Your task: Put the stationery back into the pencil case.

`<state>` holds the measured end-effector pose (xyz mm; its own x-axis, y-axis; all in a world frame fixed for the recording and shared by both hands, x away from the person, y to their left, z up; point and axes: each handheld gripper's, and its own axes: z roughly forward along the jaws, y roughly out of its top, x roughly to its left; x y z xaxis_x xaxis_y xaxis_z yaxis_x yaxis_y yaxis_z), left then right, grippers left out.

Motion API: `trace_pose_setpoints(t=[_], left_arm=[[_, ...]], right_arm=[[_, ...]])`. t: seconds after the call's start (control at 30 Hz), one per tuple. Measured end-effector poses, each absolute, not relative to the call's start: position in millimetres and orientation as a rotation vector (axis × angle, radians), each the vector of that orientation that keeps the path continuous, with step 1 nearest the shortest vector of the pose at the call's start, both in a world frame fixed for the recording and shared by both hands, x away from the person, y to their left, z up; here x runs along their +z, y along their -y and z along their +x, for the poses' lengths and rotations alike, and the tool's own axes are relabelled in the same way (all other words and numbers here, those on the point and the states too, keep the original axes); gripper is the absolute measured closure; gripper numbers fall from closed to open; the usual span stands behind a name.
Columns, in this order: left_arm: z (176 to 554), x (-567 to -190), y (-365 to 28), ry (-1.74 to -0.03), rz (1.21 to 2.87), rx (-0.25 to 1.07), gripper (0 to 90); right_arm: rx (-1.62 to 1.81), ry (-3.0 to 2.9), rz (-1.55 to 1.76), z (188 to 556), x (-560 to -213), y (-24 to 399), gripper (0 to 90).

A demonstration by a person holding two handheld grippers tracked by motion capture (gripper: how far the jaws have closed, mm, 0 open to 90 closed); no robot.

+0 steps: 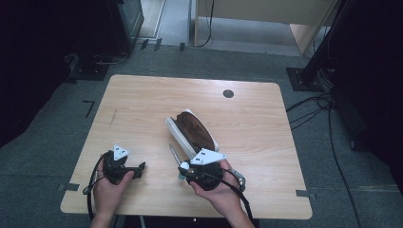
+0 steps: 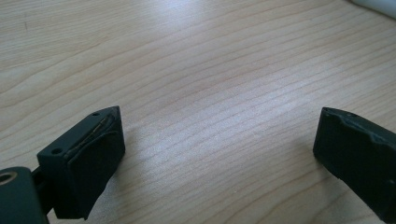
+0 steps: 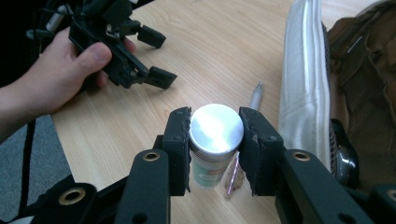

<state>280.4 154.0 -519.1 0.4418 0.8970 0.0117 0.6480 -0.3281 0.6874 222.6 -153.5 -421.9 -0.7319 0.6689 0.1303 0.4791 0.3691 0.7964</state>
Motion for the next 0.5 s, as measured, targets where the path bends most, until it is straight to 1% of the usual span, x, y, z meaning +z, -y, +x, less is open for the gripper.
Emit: trace_pose_setpoints(t=[0.5], left_arm=[[280.4,-519.1,-154.0,-1.291,2.085,0.528,2.2]], right_arm=[[1.419,-2.308,0.998,225.8,-401.6,158.3,65.9]])
